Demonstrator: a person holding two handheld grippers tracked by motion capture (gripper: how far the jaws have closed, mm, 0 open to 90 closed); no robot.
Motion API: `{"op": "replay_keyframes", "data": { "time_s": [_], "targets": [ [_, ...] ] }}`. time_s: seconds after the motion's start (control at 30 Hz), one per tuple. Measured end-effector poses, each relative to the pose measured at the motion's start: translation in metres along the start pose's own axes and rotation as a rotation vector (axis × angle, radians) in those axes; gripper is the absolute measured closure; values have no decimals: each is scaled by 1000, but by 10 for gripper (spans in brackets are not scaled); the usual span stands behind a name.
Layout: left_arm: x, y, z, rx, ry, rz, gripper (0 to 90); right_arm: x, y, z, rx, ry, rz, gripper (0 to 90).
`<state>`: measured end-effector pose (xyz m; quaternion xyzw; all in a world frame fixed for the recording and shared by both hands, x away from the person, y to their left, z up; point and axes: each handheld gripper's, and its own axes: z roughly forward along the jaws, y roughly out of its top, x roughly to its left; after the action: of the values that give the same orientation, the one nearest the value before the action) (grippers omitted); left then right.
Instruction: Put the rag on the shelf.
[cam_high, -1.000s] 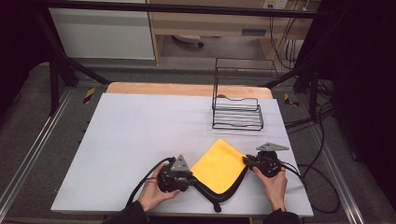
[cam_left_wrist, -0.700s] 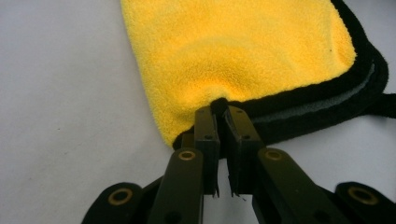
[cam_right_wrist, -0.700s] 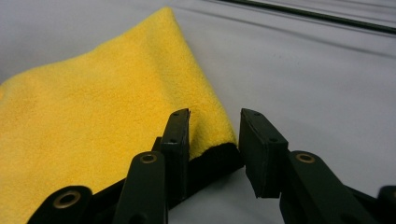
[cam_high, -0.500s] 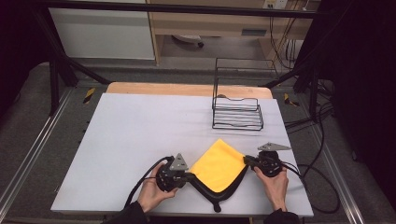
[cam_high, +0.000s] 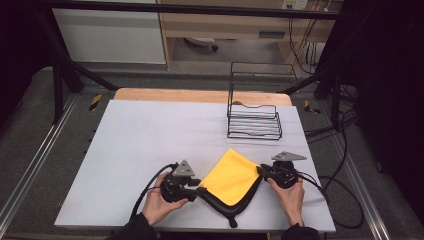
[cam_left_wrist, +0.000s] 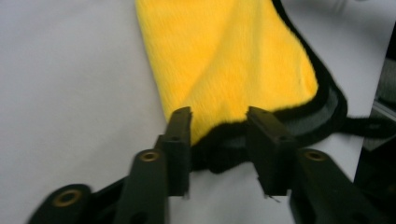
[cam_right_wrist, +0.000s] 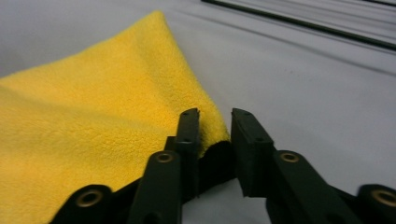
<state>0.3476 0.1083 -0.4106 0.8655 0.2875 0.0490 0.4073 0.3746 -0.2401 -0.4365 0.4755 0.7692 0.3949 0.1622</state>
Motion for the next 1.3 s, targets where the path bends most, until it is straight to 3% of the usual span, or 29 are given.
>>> {"op": "replay_keyframes", "data": {
  "time_s": [0.13, 0.17, 0.3, 0.4, 0.57, 0.7, 0.73, 0.9, 1.0, 1.2, 1.3],
  "targets": [
    [11, 13, -2, -24, 33, -42, 483, -1, 0, -7, -15, 7, 22, 572],
    [14, 15, 3, -19, 35, -53, 475, 0, -1, -6, 8, 3, 35, 545],
    [21, 14, 28, 78, 26, -63, 477, -1, -7, 1, 55, -13, 37, 536],
    [19, 3, 45, 130, 4, -73, 494, -4, -12, 3, 62, 1, 72, 538],
    [20, 0, 45, 127, -32, -110, 594, -1, -13, 6, 69, 16, 100, 586],
    [15, 1, 46, 139, -24, -111, 690, 0, -13, 8, 77, 12, 127, 620],
    [14, 2, 45, 142, -21, -109, 765, 0, -13, 9, 80, 27, 141, 699],
    [8, 1, 39, 128, 2, -114, 818, -1, -10, 10, 86, 49, 159, 769],
    [3, -2, 33, 131, 1, -116, 823, 5, -2, 13, 72, 49, 94, 790],
    [-8, -18, 15, 111, 11, -154, 820, 16, 18, 28, 62, 94, 42, 791],
    [-14, -24, 9, 97, 22, -172, 820, 29, 35, 48, 77, 112, -35, 792]
  ]
}}
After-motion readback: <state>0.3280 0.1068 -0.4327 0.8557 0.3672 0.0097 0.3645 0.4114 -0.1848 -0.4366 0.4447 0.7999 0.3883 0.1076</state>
